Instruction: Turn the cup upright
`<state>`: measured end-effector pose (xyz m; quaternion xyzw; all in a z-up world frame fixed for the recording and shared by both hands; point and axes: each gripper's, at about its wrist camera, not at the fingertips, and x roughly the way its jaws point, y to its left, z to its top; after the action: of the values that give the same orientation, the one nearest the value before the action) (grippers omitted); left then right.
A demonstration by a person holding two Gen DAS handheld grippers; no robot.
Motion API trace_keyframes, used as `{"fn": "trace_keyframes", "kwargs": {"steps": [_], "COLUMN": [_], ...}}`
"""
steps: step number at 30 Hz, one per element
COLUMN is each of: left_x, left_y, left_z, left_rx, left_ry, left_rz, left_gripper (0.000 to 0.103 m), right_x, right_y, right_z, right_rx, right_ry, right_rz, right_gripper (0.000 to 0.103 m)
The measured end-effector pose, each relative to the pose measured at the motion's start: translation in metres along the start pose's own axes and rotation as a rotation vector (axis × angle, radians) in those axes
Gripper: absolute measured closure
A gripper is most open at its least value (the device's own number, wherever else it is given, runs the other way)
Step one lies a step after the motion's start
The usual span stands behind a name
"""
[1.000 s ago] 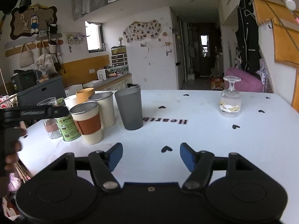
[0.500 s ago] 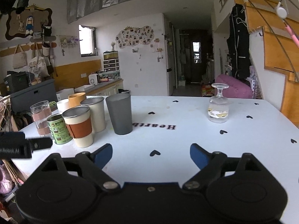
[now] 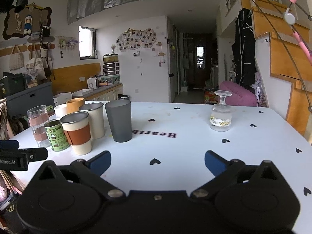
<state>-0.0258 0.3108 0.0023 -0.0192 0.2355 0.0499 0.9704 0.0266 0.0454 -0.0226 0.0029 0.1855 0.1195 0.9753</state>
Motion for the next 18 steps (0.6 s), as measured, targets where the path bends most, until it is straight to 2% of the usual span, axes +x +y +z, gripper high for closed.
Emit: {"fn": "trace_keyframes", "kwargs": {"steps": [18], "left_x": [-0.0017], "left_y": [-0.0007], "left_z": [0.0014], "left_rx": [0.015], "left_ry": [-0.005], "left_rz": [-0.001], "left_gripper": [0.000], "right_x": [-0.0013], "right_y": [0.0021], "right_z": [0.0017], "right_rx": [-0.008], "right_ry": [-0.002], "right_rz": [0.003], "right_gripper": [0.000]}}
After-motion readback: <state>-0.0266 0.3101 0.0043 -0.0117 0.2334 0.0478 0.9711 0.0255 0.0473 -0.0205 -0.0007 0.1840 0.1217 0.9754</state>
